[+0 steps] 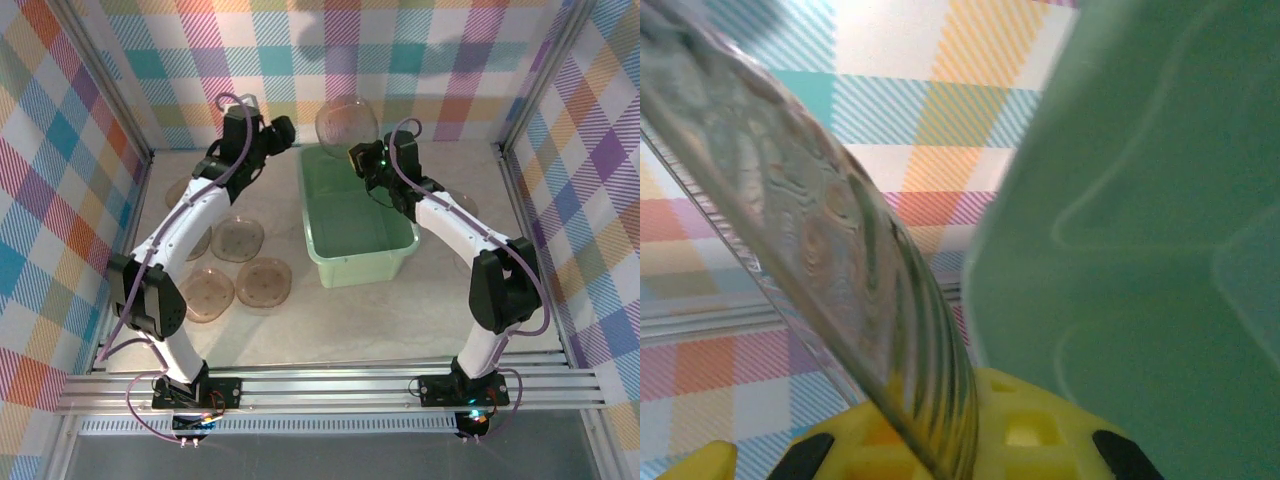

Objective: Place the plates into the plastic bin on the countertop

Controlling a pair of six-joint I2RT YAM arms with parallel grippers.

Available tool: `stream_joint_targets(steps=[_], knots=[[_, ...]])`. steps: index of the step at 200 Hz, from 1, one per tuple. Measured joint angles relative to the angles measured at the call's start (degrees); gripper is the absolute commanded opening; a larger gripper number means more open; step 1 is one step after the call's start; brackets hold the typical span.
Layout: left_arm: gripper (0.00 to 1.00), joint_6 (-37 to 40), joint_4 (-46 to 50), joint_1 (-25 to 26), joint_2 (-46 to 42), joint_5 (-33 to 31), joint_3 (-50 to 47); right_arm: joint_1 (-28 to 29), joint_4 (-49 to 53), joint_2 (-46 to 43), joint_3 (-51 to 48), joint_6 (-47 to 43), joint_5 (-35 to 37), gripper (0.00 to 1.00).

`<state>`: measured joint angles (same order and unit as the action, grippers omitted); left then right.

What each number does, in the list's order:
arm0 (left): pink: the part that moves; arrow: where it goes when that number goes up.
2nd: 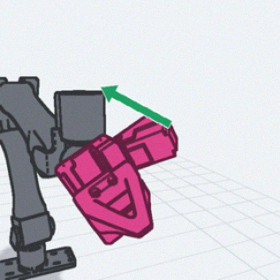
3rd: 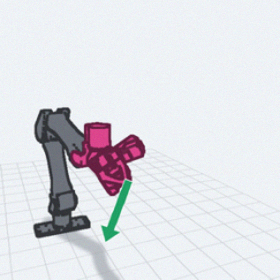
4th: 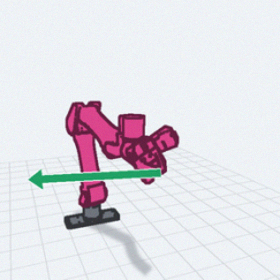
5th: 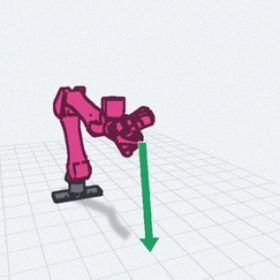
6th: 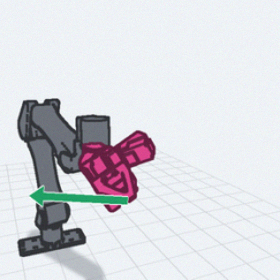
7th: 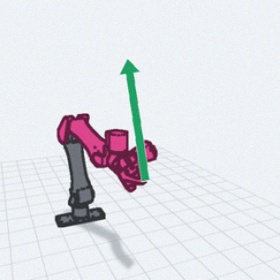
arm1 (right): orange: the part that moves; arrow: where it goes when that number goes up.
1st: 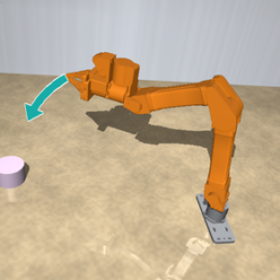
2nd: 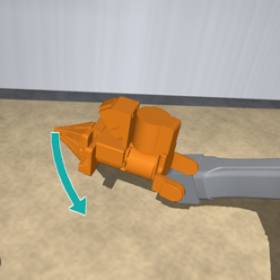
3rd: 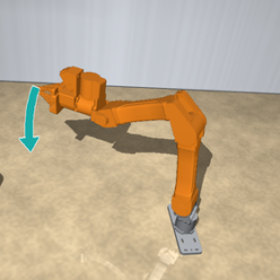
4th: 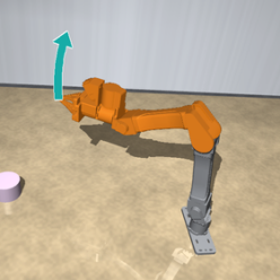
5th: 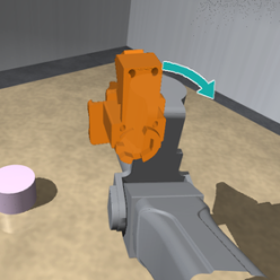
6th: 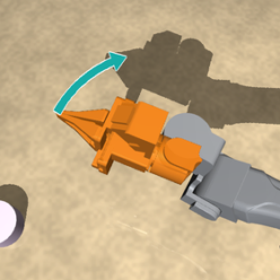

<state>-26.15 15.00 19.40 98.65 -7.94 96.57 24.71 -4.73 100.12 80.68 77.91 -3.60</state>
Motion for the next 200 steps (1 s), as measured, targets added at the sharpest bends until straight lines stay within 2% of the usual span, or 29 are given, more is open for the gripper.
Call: stream_joint_targets(steps=[34, 66, 129, 200], knots=[[0.78, -2.4, 2.4, -8.4, 0.0, 5.4, 0.0, 1.0, 8.4, -0.6, 0.0, 1.1, 2.6, 0.04], [0.78, -3.3, 3.3, -13.4, 0.1, 9.4, -0.1, 3.1, 13.3, -2.8, -0.3, 2.8, 5.7, 0.04], [0.78, -5.0, 5.3, -16.4, 2.1, 16.0, -1.8, 5.7, 17.0, -3.3, -1.3, 8.7, 7.7, 0.03], [0.78, -4.9, 8.0, -18.6, 2.1, 18.3, -4.3, 6.8, 17.9, 2.3, -1.7, 13.1, 8.0, 0.03]])
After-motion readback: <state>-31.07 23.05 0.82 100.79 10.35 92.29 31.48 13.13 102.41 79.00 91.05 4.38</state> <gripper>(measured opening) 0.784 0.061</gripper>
